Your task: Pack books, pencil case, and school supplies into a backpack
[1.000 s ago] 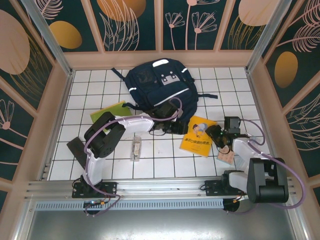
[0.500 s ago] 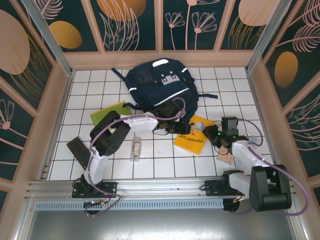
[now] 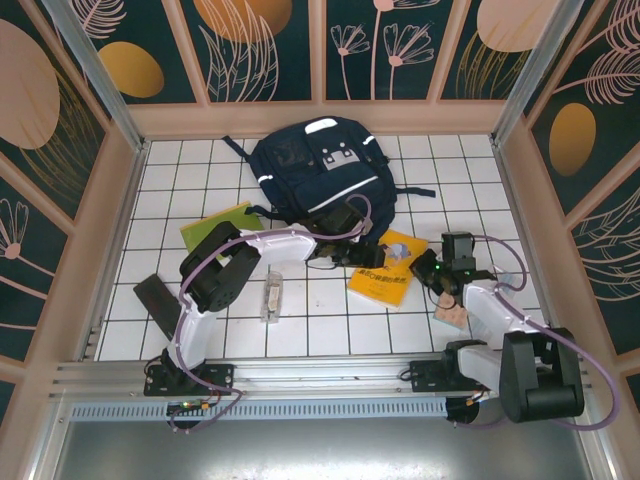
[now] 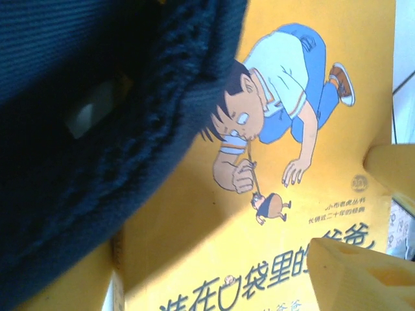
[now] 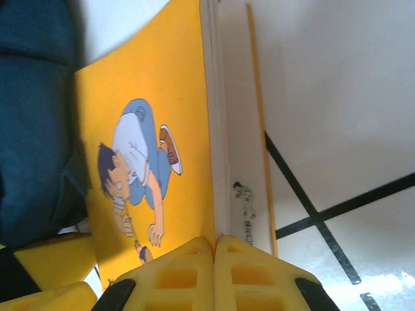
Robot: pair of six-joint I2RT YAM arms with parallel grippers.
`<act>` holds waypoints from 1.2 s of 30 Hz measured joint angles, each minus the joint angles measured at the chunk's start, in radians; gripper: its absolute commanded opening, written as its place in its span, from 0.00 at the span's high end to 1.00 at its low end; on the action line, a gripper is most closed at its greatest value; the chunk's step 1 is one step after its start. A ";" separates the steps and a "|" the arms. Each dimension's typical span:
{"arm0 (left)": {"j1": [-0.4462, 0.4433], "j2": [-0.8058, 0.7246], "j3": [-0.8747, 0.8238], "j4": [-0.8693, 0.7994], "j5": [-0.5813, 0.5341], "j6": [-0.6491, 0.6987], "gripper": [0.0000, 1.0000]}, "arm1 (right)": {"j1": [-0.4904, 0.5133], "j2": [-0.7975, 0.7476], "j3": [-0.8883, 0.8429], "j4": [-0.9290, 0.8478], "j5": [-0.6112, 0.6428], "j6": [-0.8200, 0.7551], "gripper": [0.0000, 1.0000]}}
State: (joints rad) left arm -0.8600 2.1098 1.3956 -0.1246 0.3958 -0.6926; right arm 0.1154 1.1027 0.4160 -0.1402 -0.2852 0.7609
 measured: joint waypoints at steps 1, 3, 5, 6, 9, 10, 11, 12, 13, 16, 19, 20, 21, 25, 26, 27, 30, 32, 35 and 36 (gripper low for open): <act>0.001 -0.003 0.000 0.002 0.003 -0.003 0.13 | 0.000 -0.007 0.008 -0.008 -0.001 -0.006 1.00; 0.003 -0.010 0.000 0.007 0.014 -0.012 0.10 | 0.000 -0.031 0.032 -0.030 -0.009 -0.031 1.00; 0.010 -0.020 -0.001 0.016 0.028 -0.022 0.10 | -0.003 -0.060 0.058 -0.054 -0.016 -0.052 1.00; 0.014 -0.026 -0.003 0.022 0.037 -0.029 0.10 | -0.006 -0.074 0.077 -0.070 -0.021 -0.066 1.00; 0.034 -0.048 -0.030 0.069 0.069 -0.063 0.10 | -0.014 -0.111 0.133 -0.106 -0.023 -0.099 1.00; 0.041 -0.054 -0.044 0.089 0.080 -0.077 0.10 | -0.017 -0.122 0.146 -0.113 -0.023 -0.108 1.00; 0.049 -0.058 -0.058 0.109 0.093 -0.089 0.09 | -0.019 -0.132 0.156 -0.119 -0.024 -0.117 1.00; 0.058 -0.060 -0.075 0.134 0.105 -0.103 0.09 | -0.022 -0.140 0.163 -0.124 -0.026 -0.125 1.00; 0.066 -0.060 -0.088 0.158 0.119 -0.117 0.09 | -0.025 -0.145 0.168 -0.127 -0.031 -0.130 1.00; 0.077 -0.060 -0.117 0.225 0.154 -0.161 0.09 | -0.036 -0.146 0.169 -0.129 -0.062 -0.134 1.00; 0.079 -0.060 -0.145 0.297 0.180 -0.205 0.09 | -0.040 -0.146 0.169 -0.127 -0.088 -0.134 1.00; 0.080 -0.060 -0.152 0.315 0.185 -0.216 0.09 | -0.041 -0.145 0.169 -0.127 -0.091 -0.134 1.00; 0.080 -0.060 -0.159 0.332 0.188 -0.226 0.10 | -0.041 -0.143 0.169 -0.126 -0.092 -0.135 1.00; 0.079 -0.059 -0.168 0.369 0.199 -0.255 0.12 | -0.043 -0.113 0.169 -0.116 -0.102 -0.135 1.00; 0.079 -0.058 -0.168 0.371 0.199 -0.255 0.14 | -0.043 -0.105 0.168 -0.111 -0.103 -0.135 1.00; 0.079 -0.057 -0.167 0.372 0.198 -0.255 0.15 | -0.043 -0.093 0.167 -0.103 -0.103 -0.135 1.00; 0.073 -0.048 -0.165 0.370 0.192 -0.251 0.19 | -0.043 -0.072 0.156 -0.073 -0.101 -0.135 1.00; 0.068 -0.040 -0.165 0.370 0.183 -0.248 0.21 | -0.043 -0.061 0.144 -0.057 -0.101 -0.134 0.94; 0.060 -0.029 -0.165 0.370 0.175 -0.245 0.22 | -0.044 -0.046 0.123 -0.032 -0.102 -0.130 0.76; 0.057 -0.026 -0.165 0.371 0.172 -0.245 0.22 | -0.044 -0.040 0.115 -0.020 -0.104 -0.127 0.71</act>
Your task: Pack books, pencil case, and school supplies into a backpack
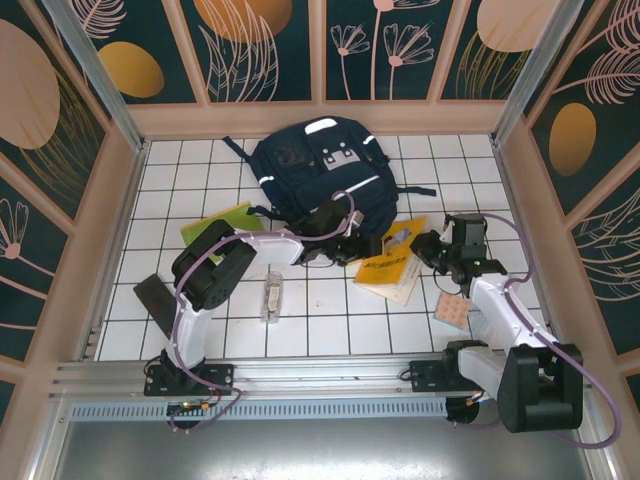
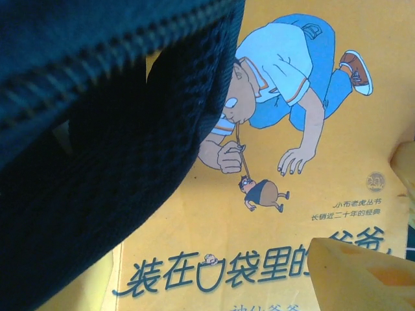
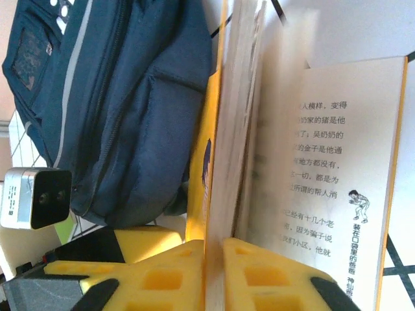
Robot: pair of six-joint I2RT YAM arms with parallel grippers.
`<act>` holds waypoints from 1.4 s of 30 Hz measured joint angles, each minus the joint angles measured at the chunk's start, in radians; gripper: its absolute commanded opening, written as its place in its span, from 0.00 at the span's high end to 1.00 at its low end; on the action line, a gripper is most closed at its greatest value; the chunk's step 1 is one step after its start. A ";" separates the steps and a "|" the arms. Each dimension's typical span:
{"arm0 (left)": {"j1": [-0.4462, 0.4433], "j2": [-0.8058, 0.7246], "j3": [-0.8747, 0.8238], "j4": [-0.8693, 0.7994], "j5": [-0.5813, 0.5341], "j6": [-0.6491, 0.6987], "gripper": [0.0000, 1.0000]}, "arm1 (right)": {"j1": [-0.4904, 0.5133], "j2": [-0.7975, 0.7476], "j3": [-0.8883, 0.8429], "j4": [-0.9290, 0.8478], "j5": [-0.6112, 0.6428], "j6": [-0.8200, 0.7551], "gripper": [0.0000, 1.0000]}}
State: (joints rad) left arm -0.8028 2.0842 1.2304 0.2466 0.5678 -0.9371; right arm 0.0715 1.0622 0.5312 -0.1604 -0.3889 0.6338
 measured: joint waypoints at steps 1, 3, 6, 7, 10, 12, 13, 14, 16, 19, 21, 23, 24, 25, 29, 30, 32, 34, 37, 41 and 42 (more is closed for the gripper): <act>-0.002 0.002 0.000 0.002 -0.001 0.000 0.22 | 0.000 0.005 -0.008 0.012 -0.002 0.005 0.66; -0.002 0.004 0.000 0.005 0.000 -0.001 0.22 | -0.001 0.014 -0.032 0.044 -0.008 0.017 0.60; -0.002 0.004 0.000 0.005 0.000 -0.001 0.22 | 0.000 0.023 -0.061 0.079 -0.012 0.035 0.59; -0.002 0.004 0.000 0.005 0.000 -0.001 0.22 | 0.000 0.027 -0.066 0.085 -0.014 0.039 0.59; -0.002 0.004 0.000 0.005 0.000 -0.004 0.22 | 0.003 0.047 -0.069 0.108 -0.013 0.049 0.59; -0.002 0.004 0.000 0.008 0.000 -0.009 0.22 | 0.008 0.065 -0.071 0.123 -0.013 0.055 0.60; -0.002 0.004 0.000 0.009 0.000 -0.011 0.22 | 0.010 0.072 -0.072 0.130 -0.014 0.056 0.67; -0.002 0.004 0.000 0.011 0.000 -0.012 0.22 | 0.015 0.079 -0.073 0.136 -0.013 0.060 0.75; -0.002 0.004 0.000 0.011 -0.001 -0.015 0.21 | 0.022 0.090 -0.073 0.145 -0.012 0.069 0.92; -0.002 0.004 0.000 0.014 -0.001 -0.020 0.17 | 0.027 0.088 -0.071 0.142 -0.008 0.068 1.00; 0.000 0.002 0.000 0.017 0.000 -0.026 0.14 | 0.028 0.082 -0.060 0.119 -0.003 0.058 1.00; 0.003 -0.008 -0.006 0.021 0.000 -0.031 0.11 | 0.029 0.064 -0.030 0.077 -0.002 0.047 1.00; 0.007 -0.019 -0.014 0.025 0.000 -0.035 0.10 | 0.029 0.052 -0.011 0.051 -0.002 0.039 1.00; 0.016 -0.035 -0.024 0.027 0.000 -0.038 0.09 | 0.029 0.041 0.010 0.025 -0.002 0.030 1.00; 0.063 -0.118 -0.043 0.019 0.000 -0.041 0.01 | 0.028 -0.012 0.112 -0.075 -0.001 -0.003 1.00; 0.074 -0.141 -0.043 0.019 -0.001 -0.040 0.01 | 0.028 -0.023 0.140 -0.090 -0.002 -0.009 1.00; 0.096 -0.173 -0.043 0.036 -0.005 -0.033 0.01 | 0.029 -0.037 0.185 -0.104 -0.012 -0.019 1.00; 0.119 -0.195 -0.043 0.064 -0.004 -0.034 0.01 | 0.029 -0.048 0.220 -0.106 -0.039 -0.019 1.00; 0.152 -0.198 -0.056 0.140 0.005 -0.050 0.01 | 0.032 -0.056 0.244 -0.095 -0.089 -0.018 1.00; 0.175 -0.185 -0.120 0.290 0.046 -0.106 0.02 | 0.051 -0.021 0.241 -0.020 -0.164 -0.006 1.00; 0.175 -0.174 -0.132 0.331 0.061 -0.123 0.03 | 0.060 0.004 0.238 0.020 -0.185 0.002 1.00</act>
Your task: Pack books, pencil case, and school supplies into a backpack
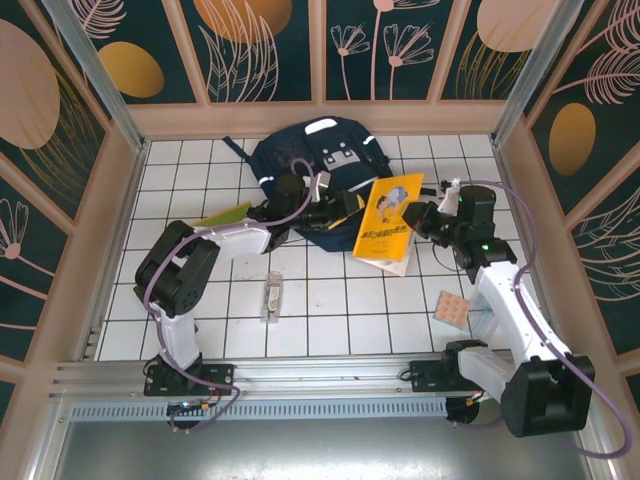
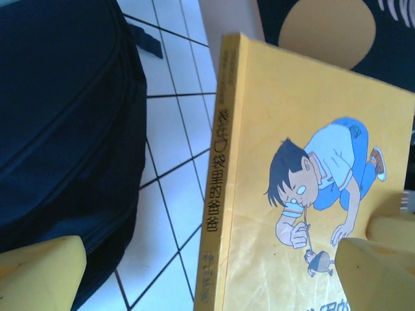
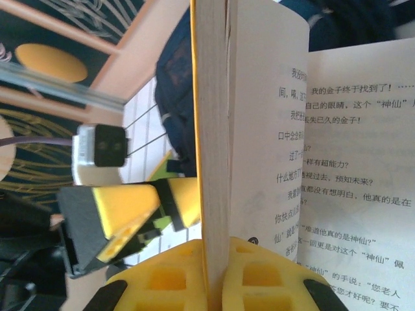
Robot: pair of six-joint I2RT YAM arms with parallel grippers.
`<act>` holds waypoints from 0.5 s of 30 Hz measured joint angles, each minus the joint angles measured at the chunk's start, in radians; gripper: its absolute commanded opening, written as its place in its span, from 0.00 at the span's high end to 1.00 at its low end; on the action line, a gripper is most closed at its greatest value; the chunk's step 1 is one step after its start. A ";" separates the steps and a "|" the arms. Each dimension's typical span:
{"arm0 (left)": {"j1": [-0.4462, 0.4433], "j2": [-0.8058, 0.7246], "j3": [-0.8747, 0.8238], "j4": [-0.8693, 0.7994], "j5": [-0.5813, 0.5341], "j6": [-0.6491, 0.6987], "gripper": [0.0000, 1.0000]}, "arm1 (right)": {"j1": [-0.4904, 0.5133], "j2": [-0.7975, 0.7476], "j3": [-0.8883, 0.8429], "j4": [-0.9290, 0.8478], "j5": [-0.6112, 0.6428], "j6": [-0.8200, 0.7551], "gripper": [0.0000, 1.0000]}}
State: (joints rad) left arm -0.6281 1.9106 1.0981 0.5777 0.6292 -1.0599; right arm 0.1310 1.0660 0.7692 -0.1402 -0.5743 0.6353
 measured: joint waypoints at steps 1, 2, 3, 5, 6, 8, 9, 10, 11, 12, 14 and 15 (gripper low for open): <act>0.000 0.010 -0.008 0.028 0.011 -0.011 0.03 | 0.008 0.023 -0.003 0.034 -0.013 0.004 1.00; -0.001 0.021 -0.014 0.054 0.023 -0.022 0.04 | 0.021 0.056 -0.007 0.078 -0.031 0.010 1.00; -0.002 0.031 -0.019 0.072 0.032 -0.031 0.05 | 0.034 0.090 -0.008 0.112 -0.043 0.015 1.00; -0.003 0.042 -0.032 0.102 0.048 -0.045 0.07 | 0.058 0.144 -0.009 0.165 -0.061 0.021 1.00; -0.003 0.047 -0.040 0.123 0.056 -0.055 0.09 | 0.070 0.167 -0.009 0.188 -0.068 0.023 1.00; -0.003 0.051 -0.058 0.159 0.071 -0.074 0.15 | 0.084 0.202 -0.009 0.226 -0.083 0.025 1.00; -0.003 0.053 -0.068 0.184 0.079 -0.086 0.19 | 0.086 0.217 -0.009 0.241 -0.086 0.025 1.00; -0.003 0.054 -0.076 0.199 0.082 -0.095 0.23 | 0.086 0.230 -0.009 0.251 -0.087 0.025 1.00; -0.002 0.055 -0.084 0.211 0.086 -0.105 0.28 | 0.086 0.245 -0.009 0.257 -0.087 0.024 1.00; -0.002 0.055 -0.088 0.220 0.089 -0.109 0.32 | 0.085 0.256 -0.009 0.263 -0.084 0.024 1.00; 0.002 0.056 -0.093 0.231 0.093 -0.121 0.42 | 0.085 0.277 -0.009 0.269 -0.080 0.021 1.00; 0.002 0.056 -0.094 0.232 0.093 -0.121 0.50 | 0.085 0.283 -0.009 0.269 -0.076 0.018 1.00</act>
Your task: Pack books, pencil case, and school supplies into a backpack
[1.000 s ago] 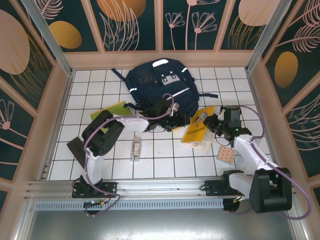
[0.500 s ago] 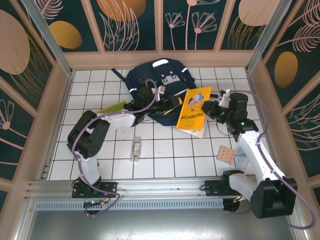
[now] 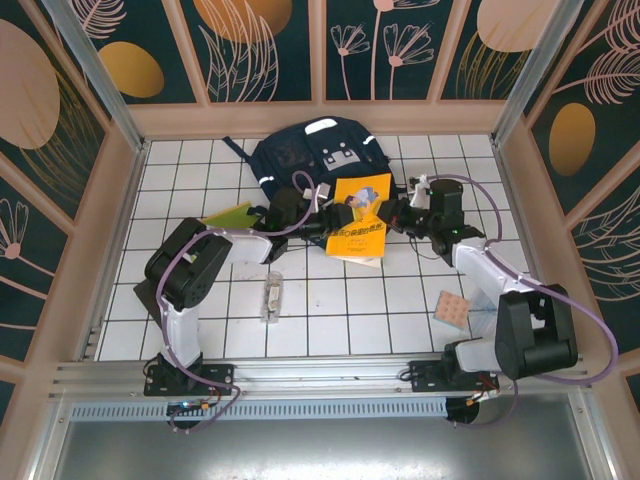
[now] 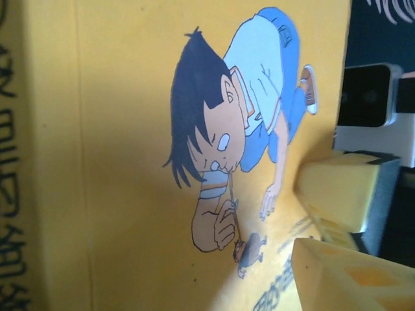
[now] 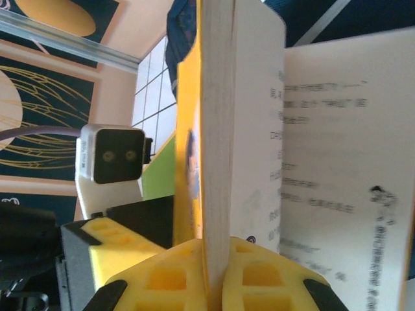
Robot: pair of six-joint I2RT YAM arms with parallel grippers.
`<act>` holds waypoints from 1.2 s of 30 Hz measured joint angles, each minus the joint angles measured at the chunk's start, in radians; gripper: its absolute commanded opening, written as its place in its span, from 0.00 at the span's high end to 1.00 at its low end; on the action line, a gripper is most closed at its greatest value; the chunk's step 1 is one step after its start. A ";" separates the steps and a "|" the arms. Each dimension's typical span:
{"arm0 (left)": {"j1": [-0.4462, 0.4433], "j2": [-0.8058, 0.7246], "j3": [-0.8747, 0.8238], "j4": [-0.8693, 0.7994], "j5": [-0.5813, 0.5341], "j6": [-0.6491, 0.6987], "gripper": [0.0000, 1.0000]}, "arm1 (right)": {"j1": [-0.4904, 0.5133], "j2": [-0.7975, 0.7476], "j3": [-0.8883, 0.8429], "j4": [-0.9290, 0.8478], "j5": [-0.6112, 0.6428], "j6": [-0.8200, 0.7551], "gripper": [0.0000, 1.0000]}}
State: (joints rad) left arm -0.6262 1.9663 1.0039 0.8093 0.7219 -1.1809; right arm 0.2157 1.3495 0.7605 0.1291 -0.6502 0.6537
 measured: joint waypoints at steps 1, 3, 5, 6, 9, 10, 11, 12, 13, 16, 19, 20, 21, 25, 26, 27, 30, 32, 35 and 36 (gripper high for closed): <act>0.001 0.000 0.000 -0.003 -0.002 -0.003 0.58 | 0.000 0.005 0.000 0.000 0.006 -0.002 1.00; 0.003 0.000 0.000 -0.013 -0.004 0.008 0.66 | -0.001 0.008 0.000 -0.002 0.021 -0.012 1.00; 0.005 0.000 0.000 -0.027 -0.010 0.014 0.73 | 0.000 0.009 0.002 -0.007 0.032 -0.021 0.98; 0.005 0.000 0.000 -0.031 -0.012 0.019 0.79 | 0.000 0.009 0.002 -0.011 0.037 -0.025 0.93; 0.003 -0.003 0.001 -0.051 -0.022 0.032 1.00 | 0.001 0.013 0.004 -0.035 0.066 -0.036 0.64; 0.003 -0.005 0.001 -0.059 -0.027 0.036 1.00 | 0.001 0.016 0.007 -0.048 0.087 -0.040 0.49; 0.003 -0.007 0.001 -0.069 -0.034 0.036 1.00 | -0.002 0.018 0.016 -0.067 0.111 -0.037 0.37; 0.004 -0.007 0.001 -0.077 -0.042 0.036 1.00 | -0.004 0.019 0.025 -0.083 0.132 -0.037 0.24; 0.006 -0.008 0.001 -0.084 -0.050 0.036 1.00 | -0.004 0.019 0.038 -0.099 0.159 -0.034 0.03; 0.014 -0.018 0.001 -0.120 -0.097 0.035 1.00 | -0.004 0.014 0.071 -0.126 0.221 -0.004 0.01; 0.024 -0.037 0.002 -0.135 -0.177 0.035 1.00 | 0.003 -0.006 0.066 -0.121 0.241 0.061 0.01; 0.027 -0.047 0.005 -0.135 -0.215 0.032 1.00 | 0.015 -0.010 0.061 -0.109 0.243 0.090 0.01; 0.031 -0.054 0.008 -0.133 -0.245 0.029 1.00 | 0.030 -0.012 0.054 -0.094 0.243 0.117 0.01; 0.037 -0.069 0.027 -0.072 -0.376 -0.011 1.00 | 0.121 -0.013 -0.026 0.023 0.243 0.253 0.01; 0.037 -0.069 0.027 -0.044 -0.406 -0.026 1.00 | 0.144 -0.013 -0.050 0.053 0.244 0.285 0.01; 0.037 -0.069 0.027 -0.021 -0.429 -0.039 1.00 | 0.166 -0.013 -0.071 0.080 0.248 0.316 0.01; 0.037 -0.069 0.026 0.043 -0.481 -0.087 1.00 | 0.223 -0.012 -0.117 0.179 0.267 0.395 0.01; 0.037 -0.069 0.016 0.096 -0.502 -0.124 1.00 | 0.245 -0.006 -0.130 0.259 0.278 0.431 0.01; 0.035 -0.069 -0.009 0.155 -0.518 -0.174 1.00 | 0.259 0.027 -0.131 0.389 0.290 0.473 0.02; 0.033 -0.069 -0.020 0.170 -0.523 -0.187 1.00 | 0.261 0.042 -0.131 0.425 0.291 0.483 0.02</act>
State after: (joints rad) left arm -0.5930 1.8969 0.9840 0.9794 0.1989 -1.3678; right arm 0.4763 1.3918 0.6296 0.5537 -0.3588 1.1362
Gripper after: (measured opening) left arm 0.160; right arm 0.988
